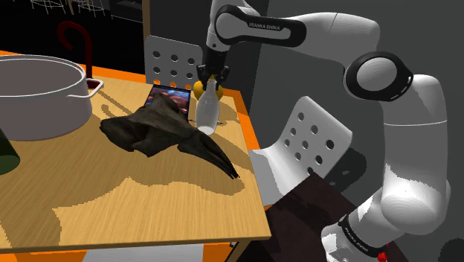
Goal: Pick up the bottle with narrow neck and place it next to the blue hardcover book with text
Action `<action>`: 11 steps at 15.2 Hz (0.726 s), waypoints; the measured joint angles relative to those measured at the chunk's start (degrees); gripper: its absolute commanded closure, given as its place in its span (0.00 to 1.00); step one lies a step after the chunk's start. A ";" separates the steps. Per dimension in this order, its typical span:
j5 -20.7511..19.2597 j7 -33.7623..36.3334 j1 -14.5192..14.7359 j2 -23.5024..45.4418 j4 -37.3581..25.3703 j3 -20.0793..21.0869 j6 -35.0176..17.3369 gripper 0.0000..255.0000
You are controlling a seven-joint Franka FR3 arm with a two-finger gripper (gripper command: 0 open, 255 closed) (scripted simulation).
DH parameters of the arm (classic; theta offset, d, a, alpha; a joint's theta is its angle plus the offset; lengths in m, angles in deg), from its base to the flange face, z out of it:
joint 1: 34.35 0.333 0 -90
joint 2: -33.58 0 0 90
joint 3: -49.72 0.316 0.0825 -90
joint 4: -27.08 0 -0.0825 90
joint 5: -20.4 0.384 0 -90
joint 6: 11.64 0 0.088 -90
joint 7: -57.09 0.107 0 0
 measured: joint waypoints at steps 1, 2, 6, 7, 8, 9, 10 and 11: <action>-0.02 0.01 -0.01 0.06 0.07 -0.01 -0.14 1.00; -0.04 0.01 -0.01 0.11 0.11 -0.02 -0.24 1.00; -0.05 0.02 -0.02 0.14 0.19 -0.03 -0.36 1.00; -0.05 0.02 -0.02 0.13 0.20 -0.03 -0.37 0.00; -0.05 0.02 -0.02 0.12 0.19 -0.03 -0.37 0.00; -0.05 0.02 -0.02 0.12 0.18 -0.03 -0.37 0.00; -0.05 0.02 -0.02 0.12 0.18 -0.03 -0.37 0.00; -0.05 0.02 -0.02 0.12 0.18 -0.03 -0.37 0.00</action>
